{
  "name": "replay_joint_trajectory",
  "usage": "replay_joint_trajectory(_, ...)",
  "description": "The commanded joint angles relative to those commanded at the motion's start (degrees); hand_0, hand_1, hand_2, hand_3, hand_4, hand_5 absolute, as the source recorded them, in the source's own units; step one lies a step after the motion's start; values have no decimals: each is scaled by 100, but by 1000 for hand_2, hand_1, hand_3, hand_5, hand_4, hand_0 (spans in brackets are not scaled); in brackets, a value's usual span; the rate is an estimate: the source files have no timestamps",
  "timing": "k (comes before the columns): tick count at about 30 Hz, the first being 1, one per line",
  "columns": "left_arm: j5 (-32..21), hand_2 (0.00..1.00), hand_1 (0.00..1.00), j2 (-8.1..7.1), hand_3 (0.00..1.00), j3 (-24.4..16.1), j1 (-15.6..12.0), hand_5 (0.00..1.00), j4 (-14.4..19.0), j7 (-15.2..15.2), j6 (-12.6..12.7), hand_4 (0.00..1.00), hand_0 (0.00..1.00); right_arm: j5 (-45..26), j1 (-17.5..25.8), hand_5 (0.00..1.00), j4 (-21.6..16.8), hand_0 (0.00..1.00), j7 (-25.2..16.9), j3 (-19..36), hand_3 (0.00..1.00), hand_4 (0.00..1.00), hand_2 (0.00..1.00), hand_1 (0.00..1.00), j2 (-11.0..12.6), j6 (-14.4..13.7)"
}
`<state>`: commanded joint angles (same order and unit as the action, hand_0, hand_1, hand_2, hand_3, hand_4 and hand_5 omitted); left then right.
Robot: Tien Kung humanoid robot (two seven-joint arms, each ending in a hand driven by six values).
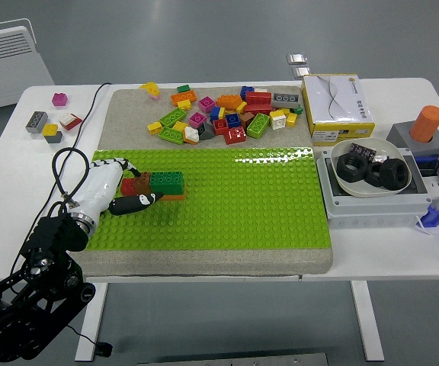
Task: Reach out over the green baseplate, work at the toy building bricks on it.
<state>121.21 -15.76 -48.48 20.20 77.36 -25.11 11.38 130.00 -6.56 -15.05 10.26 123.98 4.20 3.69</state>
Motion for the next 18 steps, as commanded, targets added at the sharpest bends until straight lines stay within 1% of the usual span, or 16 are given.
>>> replay_joint_trajectory(4,55,881,929,1,624,-81,-27,694,121,-14,39,939,952,0,9,762,0,512,0,2,704,772,638,672,-6,0)
replay_joint_trajectory(5,85,881,928,11,625,-127,-49,677,193,-50,60,939,950,0,11,761,0,512,0,7,703,772,639,672,-8,2)
replay_joint_trajectory(10,251,881,928,91,625,-377,-238,677,550,-226,172,939,950,0,21,761,0,512,-1,42,703,772,639,672,-19,7)
replay_joint_trajectory(11,265,879,922,110,637,-423,-279,594,606,-245,202,937,940,0,24,762,0,512,0,42,705,773,639,675,-21,7)
replay_joint_trajectory(14,246,879,922,212,637,-631,-443,594,792,-266,336,937,940,0,38,762,7,512,-5,36,705,773,639,675,-32,6)
replay_joint_trajectory(16,159,879,922,268,637,-760,-536,594,864,-216,411,937,940,0,44,762,17,512,-15,41,705,773,639,675,-39,6)
replay_joint_trajectory(17,59,881,917,302,662,-857,-604,527,899,-138,470,917,932,0,49,762,28,512,-29,63,707,773,643,674,-45,6)
replay_joint_trajectory(18,-33,881,917,325,662,-938,-663,527,918,-56,522,917,932,0,53,762,40,512,-44,91,707,773,643,674,-50,7)
